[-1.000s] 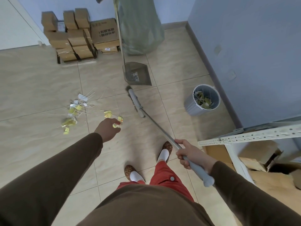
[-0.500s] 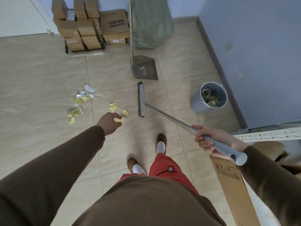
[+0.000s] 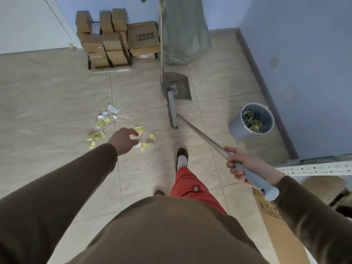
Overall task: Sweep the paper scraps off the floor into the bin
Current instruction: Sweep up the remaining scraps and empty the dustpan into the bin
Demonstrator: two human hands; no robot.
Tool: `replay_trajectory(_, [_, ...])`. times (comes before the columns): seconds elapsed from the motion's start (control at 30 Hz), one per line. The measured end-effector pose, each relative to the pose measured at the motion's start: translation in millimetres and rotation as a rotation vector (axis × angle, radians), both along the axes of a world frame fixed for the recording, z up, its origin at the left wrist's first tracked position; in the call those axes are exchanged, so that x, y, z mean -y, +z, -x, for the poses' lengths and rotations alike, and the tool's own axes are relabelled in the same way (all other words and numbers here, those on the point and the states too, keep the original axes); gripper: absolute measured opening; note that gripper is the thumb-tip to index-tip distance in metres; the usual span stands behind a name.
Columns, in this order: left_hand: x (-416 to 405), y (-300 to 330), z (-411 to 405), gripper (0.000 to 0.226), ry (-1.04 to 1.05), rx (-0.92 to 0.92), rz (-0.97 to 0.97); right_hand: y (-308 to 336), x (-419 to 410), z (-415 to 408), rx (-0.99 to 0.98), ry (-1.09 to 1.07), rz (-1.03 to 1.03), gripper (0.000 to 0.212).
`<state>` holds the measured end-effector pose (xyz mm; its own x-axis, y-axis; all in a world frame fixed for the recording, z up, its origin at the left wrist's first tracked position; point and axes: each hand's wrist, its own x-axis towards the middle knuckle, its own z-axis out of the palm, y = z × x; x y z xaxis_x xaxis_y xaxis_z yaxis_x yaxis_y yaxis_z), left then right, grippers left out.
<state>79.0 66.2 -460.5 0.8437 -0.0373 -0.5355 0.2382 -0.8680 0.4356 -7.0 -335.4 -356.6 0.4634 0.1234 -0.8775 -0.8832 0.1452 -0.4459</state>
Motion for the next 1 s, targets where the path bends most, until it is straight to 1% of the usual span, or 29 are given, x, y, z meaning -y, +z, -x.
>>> replay_trajectory(0.1, [-4.8, -2.2, -4.9, 0.032, -0.002, -0.010, -0.023, -0.7, -1.6, -4.1, 0.108, 0.092, 0.212, 0.045])
replay_trajectory(0.2, [2.6, -10.8, -8.3, 0.033, -0.018, -0.046, -0.030, -6.3, 5.1, -3.6, 0.130, 0.087, 0.356, 0.045])
replay_trajectory(0.37, [42.2, -16.6, -4.0, 0.036, -0.042, -0.058, 0.000, -20.7, 35.1, 0.8, 0.053, 0.040, 0.469, 0.038])
replay_trajectory(0.43, [58.1, -18.0, 1.2, 0.036, -0.054, -0.061, 0.034, -40.4, 46.9, -5.3, -0.005, 0.029, 0.506, 0.033])
replay_trajectory(0.53, [70.4, -21.5, 11.3, 0.034, -0.099, -0.085, 0.052, -83.8, 46.6, -23.6, -0.057, 0.078, 0.595, 0.024])
replay_trajectory(0.57, [71.4, -22.9, 14.0, 0.034, -0.109, -0.091, 0.045, -98.6, 41.6, -27.8, -0.066, 0.083, 0.593, 0.026])
replay_trajectory(0.67, [67.4, -26.7, 17.6, 0.033, -0.087, -0.106, 0.007, -128.9, 7.0, -25.2, -0.111, 0.120, 0.517, 0.042])
replay_trajectory(0.73, [62.0, -29.0, 16.5, 0.034, -0.072, -0.126, -0.033, -129.7, -26.6, -9.9, -0.129, 0.179, 0.442, 0.048])
replay_trajectory(0.83, [57.3, -29.4, 9.8, 0.034, -0.051, -0.151, -0.078, -116.7, -53.0, 9.2, -0.133, 0.234, 0.325, 0.049])
replay_trajectory(0.93, [65.3, -25.3, -1.3, 0.034, -0.035, -0.140, -0.073, -98.9, -35.4, 3.7, -0.127, 0.243, 0.201, 0.051])
replay_trajectory(1.0, [73.8, -19.4, -8.3, 0.034, -0.033, -0.115, -0.050, -88.8, -15.3, -9.3, -0.110, 0.164, 0.104, 0.051])
